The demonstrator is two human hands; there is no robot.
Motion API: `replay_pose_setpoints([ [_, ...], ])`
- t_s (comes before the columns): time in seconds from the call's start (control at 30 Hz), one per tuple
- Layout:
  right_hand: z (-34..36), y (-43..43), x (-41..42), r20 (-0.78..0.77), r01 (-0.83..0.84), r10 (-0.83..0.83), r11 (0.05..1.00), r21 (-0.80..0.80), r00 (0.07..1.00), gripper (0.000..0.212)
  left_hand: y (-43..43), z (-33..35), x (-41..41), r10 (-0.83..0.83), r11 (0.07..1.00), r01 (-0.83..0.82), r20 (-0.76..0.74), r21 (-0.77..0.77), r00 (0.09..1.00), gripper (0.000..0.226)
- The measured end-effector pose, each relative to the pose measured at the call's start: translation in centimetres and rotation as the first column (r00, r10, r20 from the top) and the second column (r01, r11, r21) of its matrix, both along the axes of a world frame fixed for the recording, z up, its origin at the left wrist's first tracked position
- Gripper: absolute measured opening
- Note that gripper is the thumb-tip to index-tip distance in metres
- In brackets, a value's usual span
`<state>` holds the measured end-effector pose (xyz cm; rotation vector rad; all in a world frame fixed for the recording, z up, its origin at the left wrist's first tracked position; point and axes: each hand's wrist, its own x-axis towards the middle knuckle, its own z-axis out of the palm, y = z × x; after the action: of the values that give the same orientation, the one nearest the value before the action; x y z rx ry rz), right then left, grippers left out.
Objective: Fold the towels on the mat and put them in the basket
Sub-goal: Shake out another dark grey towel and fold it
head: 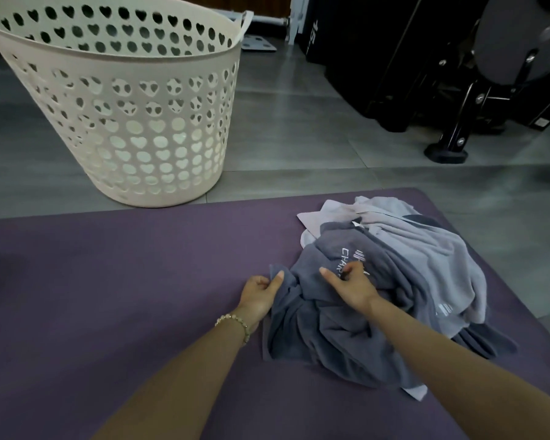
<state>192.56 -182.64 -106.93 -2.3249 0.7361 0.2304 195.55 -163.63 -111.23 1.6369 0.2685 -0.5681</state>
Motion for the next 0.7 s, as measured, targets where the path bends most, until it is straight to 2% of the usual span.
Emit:
replay_pose_setpoints([
  [0.07,-0.5,0.5,0.4,-0.015,0.009,-0.007,0.994,0.112,1.0,0.066,0.9,0.8,0.2,-0.045,0.998,0.044,-0.015,-0.043,0.999,0.038],
  [0.13,-0.3,1.4,0.8,-0.053,-0.032,0.042,0.982,0.184,0.998,0.053,2.4,2.1,0.2,-0.078,0.996,0.078,0.003,-0.036,0.997,0.041],
  [0.23,0.6,2.8,1.4,-0.117,-0.058,0.091,0.964,0.258,0.989,0.065,5.4,3.3,0.3,-0.094,0.996,0.094,0.086,-0.003,0.992,0.044],
  [0.3,1.6,4.2,1.4,-0.111,-0.114,0.157,0.939,0.323,0.981,0.054,7.9,4.2,0.1,-0.078,0.997,0.078,0.131,0.001,0.988,0.042],
  [0.4,2.4,7.4,1.6,-0.074,-0.209,0.261,0.888,0.409,0.963,0.042,12.1,5.6,-0.5,0.038,0.999,-0.034,0.178,-0.026,0.983,0.039],
  [0.5,2.3,11.0,2.2,0.01,-0.25,0.279,0.844,0.474,0.96,0.036,17.2,6.9,-0.9,0.204,0.979,-0.204,0.202,-0.022,0.958,0.039],
  [0.57,2.6,13.5,2.5,0.023,-0.272,0.301,0.824,0.497,0.953,0.029,21.4,7.2,-1.8,0.251,0.959,-0.279,0.293,0.057,0.922,0.033],
  [0.63,2.9,16.2,2.5,0.021,-0.33,0.365,0.817,0.473,0.931,0.024,25.7,6.3,-3.1,0.192,0.915,-0.312,0.404,0.255,0.894,0.037],
  [0.7,2.5,19.1,2.3,-0.011,-0.382,0.43,0.813,0.439,0.903,0.025,29.4,4.8,-4.6,0.132,0.881,-0.288,0.39,0.376,0.911,0.04],
])
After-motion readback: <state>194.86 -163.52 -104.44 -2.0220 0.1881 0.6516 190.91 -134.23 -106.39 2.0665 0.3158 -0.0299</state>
